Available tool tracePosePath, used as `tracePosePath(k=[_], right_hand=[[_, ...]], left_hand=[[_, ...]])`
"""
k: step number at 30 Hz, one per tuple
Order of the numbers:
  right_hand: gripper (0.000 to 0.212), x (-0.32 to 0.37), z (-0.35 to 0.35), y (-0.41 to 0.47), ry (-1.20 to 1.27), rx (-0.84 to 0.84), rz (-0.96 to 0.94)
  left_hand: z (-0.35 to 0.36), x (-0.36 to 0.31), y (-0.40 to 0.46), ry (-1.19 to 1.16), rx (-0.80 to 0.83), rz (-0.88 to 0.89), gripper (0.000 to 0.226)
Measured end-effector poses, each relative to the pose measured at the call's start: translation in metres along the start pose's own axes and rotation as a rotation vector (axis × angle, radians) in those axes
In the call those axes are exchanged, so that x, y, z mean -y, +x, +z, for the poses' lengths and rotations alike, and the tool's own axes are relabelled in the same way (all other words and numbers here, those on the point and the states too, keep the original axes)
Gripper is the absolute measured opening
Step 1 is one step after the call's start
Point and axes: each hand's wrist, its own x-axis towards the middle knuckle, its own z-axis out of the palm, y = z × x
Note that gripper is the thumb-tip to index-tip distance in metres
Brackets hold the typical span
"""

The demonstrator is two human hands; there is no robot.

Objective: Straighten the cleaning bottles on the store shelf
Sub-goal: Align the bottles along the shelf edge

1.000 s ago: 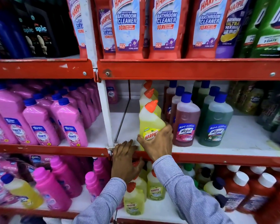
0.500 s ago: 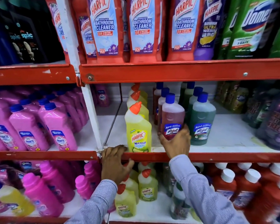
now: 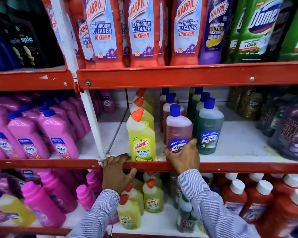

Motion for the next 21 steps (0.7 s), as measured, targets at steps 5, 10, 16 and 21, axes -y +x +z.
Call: tracePosePath(k=[5,10,16,21], right_hand=[[0.088,-0.001,-0.007,-0.003,0.042,0.079,-0.009],[0.075,-0.023,-0.02,-0.007,0.276,0.035,-0.129],[0.076,-0.052,-0.044,0.031,0.185,-0.362,-0.029],[0.1,-0.046,-0.049,0.07,0.102,-0.134,0.113]], left_hand=[[-0.001,-0.002,-0.001,0.003,0.004,-0.015,0.057],[0.002,0.002,0.0,0.021,0.016,-0.016,0.058],[0.005,0.002,0.001,0.031,-0.003,-0.026,0.055],[0.003,0.0,0.001,0.04,0.02,-0.032,0.053]])
